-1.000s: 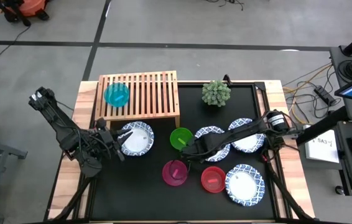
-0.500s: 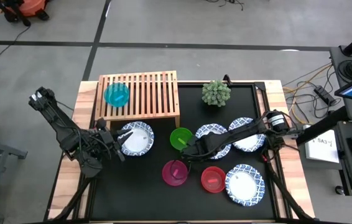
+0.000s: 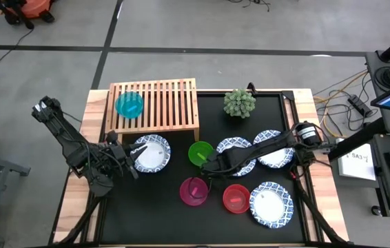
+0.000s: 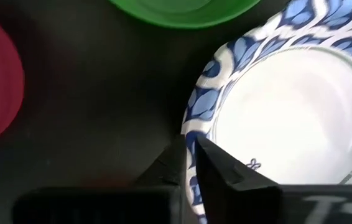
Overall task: Place and stack bowls onto a shelf
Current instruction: Put the white patterned bowl on the shelf
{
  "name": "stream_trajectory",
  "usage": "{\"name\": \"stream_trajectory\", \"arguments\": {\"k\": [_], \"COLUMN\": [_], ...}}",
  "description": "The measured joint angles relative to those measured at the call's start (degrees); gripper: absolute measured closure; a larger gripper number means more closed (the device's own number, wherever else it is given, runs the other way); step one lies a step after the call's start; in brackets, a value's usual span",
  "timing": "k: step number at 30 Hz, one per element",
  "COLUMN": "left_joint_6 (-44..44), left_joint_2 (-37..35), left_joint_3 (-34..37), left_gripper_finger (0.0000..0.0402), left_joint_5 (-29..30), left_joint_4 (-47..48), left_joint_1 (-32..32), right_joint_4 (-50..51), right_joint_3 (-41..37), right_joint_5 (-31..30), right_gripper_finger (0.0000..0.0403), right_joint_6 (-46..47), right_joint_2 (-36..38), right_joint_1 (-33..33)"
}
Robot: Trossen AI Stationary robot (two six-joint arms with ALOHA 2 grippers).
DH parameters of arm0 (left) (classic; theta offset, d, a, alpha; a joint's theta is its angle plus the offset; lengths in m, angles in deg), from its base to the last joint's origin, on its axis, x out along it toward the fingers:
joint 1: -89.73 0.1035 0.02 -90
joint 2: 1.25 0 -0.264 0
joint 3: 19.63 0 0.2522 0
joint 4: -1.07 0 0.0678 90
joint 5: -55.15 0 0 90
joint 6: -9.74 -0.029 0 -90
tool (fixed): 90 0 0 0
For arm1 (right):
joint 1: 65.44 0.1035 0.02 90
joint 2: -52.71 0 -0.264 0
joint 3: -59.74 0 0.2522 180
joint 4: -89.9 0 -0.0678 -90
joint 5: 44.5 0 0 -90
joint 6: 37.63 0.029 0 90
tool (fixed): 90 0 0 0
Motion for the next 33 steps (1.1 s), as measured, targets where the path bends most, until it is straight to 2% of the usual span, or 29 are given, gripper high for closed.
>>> {"name": "stream_trajectory", "arguments": {"k": [8,13,18,27,33], "left_joint_6": [-0.02,-0.37,-0.39,-0.39,-0.39], "left_joint_2": [0.0,0.0,0.02,0.02,0.02], "left_joint_3": [0.0,-0.01,-0.02,-0.02,-0.02], "left_gripper_finger": [0.0364,0.0364,0.0364,0.0364,0.0364], "left_joint_5": [0.02,0.02,0.04,0.02,0.03], "left_joint_4": [0.02,0.02,0.02,0.02,0.02], "left_joint_1": [0.0,0.0,0.0,0.0,0.0], "right_joint_4": [-0.43,-2.38,-3.68,-3.7,-3.67], "right_joint_3": [0.02,-0.21,-0.3,-0.28,-0.28], "right_joint_5": [0.5,0.35,-0.16,-0.15,-0.15], "right_gripper_finger": [0.0276,0.0254,0.0277,0.0387,0.0392], "right_joint_6": [-0.03,-0.15,-0.29,-0.48,-0.57], "right_joint_2": [0.02,-0.83,-1.75,-1.79,-1.47], "right_joint_1": [0.0,0.0,0.0,-0.04,-0.04]}}
